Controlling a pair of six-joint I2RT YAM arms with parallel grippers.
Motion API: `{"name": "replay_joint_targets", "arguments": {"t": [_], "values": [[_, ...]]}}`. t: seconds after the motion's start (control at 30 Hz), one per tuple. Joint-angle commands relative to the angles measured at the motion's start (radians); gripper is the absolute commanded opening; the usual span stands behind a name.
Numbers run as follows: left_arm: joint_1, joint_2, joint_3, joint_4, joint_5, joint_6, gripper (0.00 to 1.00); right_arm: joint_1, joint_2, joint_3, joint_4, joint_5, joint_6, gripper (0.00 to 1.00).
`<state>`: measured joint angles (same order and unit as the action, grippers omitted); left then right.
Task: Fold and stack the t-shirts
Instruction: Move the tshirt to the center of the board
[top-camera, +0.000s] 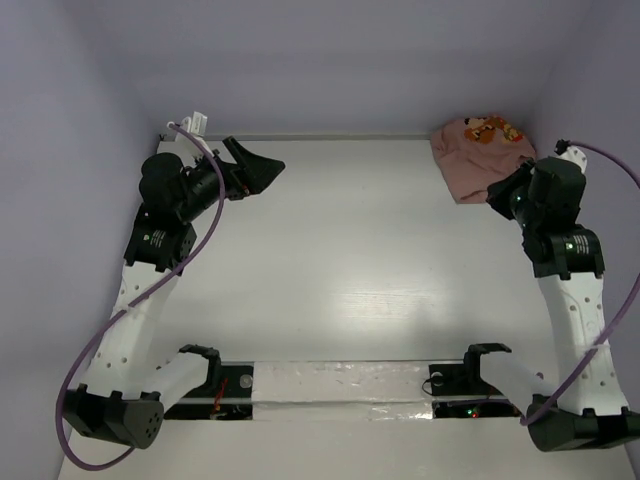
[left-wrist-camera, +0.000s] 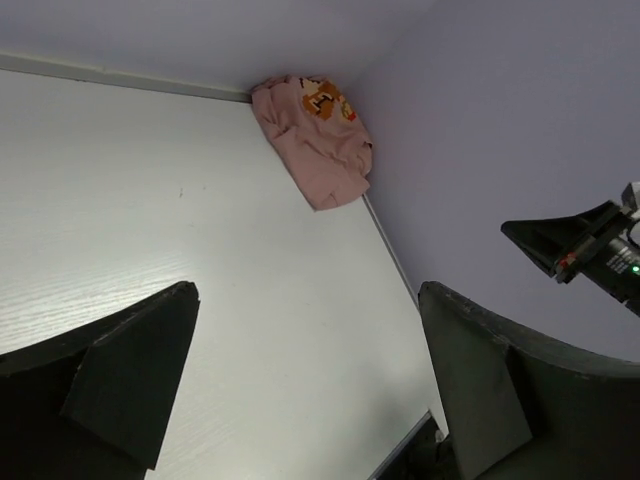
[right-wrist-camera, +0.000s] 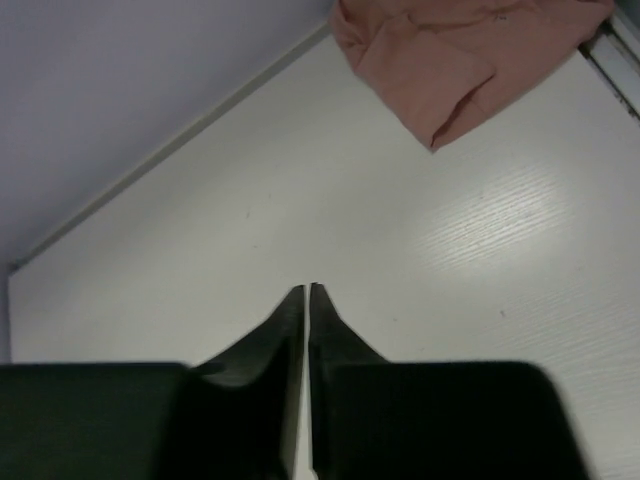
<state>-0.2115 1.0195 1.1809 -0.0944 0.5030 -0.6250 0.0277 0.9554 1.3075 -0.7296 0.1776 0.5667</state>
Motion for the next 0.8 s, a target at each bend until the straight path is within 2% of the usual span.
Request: {"name": "replay_joint_targets", "arguments": {"t": [0.0, 0.1, 0.13, 0.2, 0.23, 0.27, 0.3, 0.33, 0.4, 0.5, 0.53, 0.77], "values": [[-0.017, -0.006, 0.026, 0.062, 0.031, 0.024, 0.86, 0.006, 0.051, -0.037, 0.08, -0.045, 0.042, 0.0], [-0.029, -0.036, -0.013, 0.088, 0.016, 0.015, 0.58, -0.041, 0.166, -0.066, 0.148, -0.07, 0.062, 0.0], [-0.038, -0.051, -0.023, 0.087, 0.009, 0.016, 0.41, -0.061, 0.228, -0.077, 0.176, -0.081, 0.064, 0.0], [-0.051, -0.061, -0.04, 0.068, -0.012, 0.021, 0.26, -0.135, 0.299, -0.096, 0.257, -0.115, 0.07, 0.0], [-0.051, -0.068, -0.044, 0.049, -0.015, 0.025, 0.14, -0.162, 0.334, -0.115, 0.289, -0.127, 0.071, 0.04], [-0.06, -0.073, -0.058, 0.039, -0.021, 0.03, 0.1, -0.195, 0.415, -0.123, 0.341, -0.169, 0.087, 0.11], [-0.074, -0.082, -0.069, 0.036, -0.032, 0.028, 0.06, -0.251, 0.455, -0.128, 0.367, -0.212, 0.093, 0.27], [-0.074, -0.102, -0.081, 0.035, -0.032, 0.027, 0.02, -0.273, 0.492, -0.142, 0.398, -0.237, 0.094, 0.36], [-0.085, -0.122, -0.116, 0.013, -0.055, 0.03, 0.02, -0.299, 0.596, -0.14, 0.47, -0.291, 0.102, 0.5], [-0.085, -0.163, -0.173, -0.004, -0.07, 0.033, 0.03, -0.311, 0.704, -0.081, 0.507, -0.352, 0.088, 0.52], [-0.085, -0.171, -0.182, -0.011, -0.073, 0.033, 0.06, -0.311, 0.767, -0.058, 0.503, -0.355, 0.091, 0.51], [-0.085, -0.159, -0.219, -0.016, -0.087, 0.039, 0.32, -0.321, 0.94, 0.041, 0.567, -0.382, 0.144, 0.49]]}}
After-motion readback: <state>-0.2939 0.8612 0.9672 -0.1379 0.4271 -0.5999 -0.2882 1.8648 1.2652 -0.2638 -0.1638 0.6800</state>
